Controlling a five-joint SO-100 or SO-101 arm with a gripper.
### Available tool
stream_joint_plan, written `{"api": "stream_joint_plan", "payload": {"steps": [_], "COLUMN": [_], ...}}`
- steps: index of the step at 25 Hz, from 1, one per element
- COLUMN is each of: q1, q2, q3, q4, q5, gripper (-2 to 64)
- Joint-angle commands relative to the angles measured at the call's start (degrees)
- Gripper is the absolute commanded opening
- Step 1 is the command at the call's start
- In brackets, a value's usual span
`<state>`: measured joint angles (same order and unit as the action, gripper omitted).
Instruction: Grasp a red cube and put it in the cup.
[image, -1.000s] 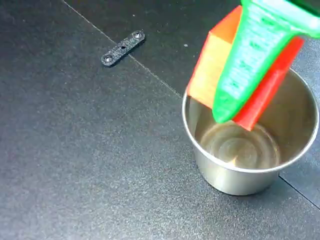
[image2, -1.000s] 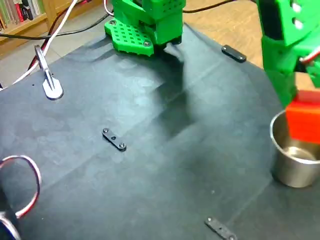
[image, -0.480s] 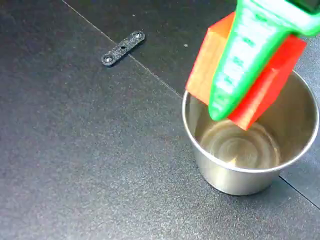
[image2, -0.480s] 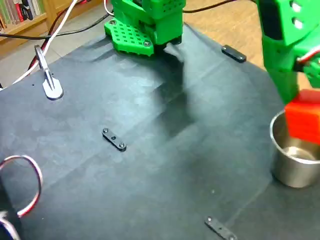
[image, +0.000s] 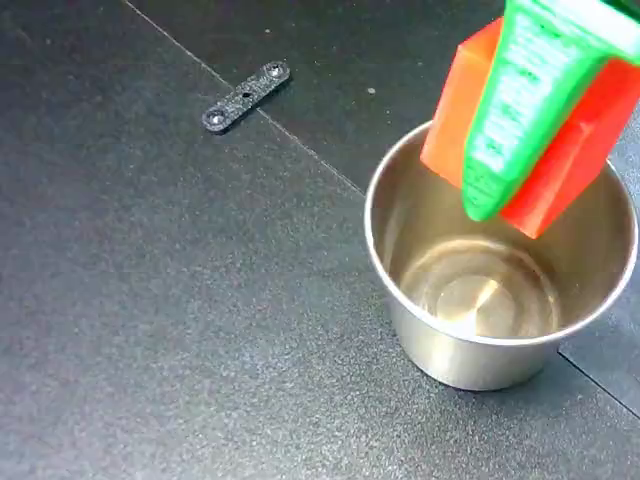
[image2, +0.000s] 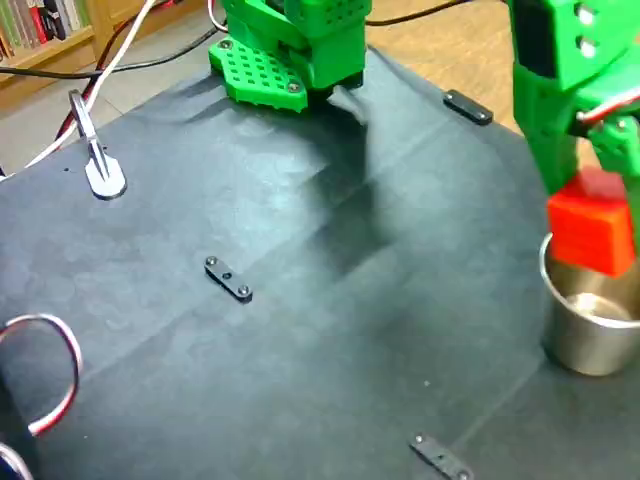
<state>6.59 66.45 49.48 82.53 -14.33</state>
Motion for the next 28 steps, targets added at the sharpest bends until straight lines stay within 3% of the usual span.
{"api": "stream_joint_plan", "payload": {"steps": [1, 9, 18, 24, 28], "q1": [-0.62, -0.62, -0.62, -0.62, -0.62], "q2": [0.35, -0.26, -1.49, -1.49, -1.49], "q3": [-0.35, -0.18, -0.26, -0.26, -0.26], "q4": [-0.35, 0.53, 0.53, 0.53, 0.26], "q5": [0.35, 0.35, 0.35, 0.26, 0.26], "gripper": [-0.8, 0.3, 26.3, 35.5, 38.2]}}
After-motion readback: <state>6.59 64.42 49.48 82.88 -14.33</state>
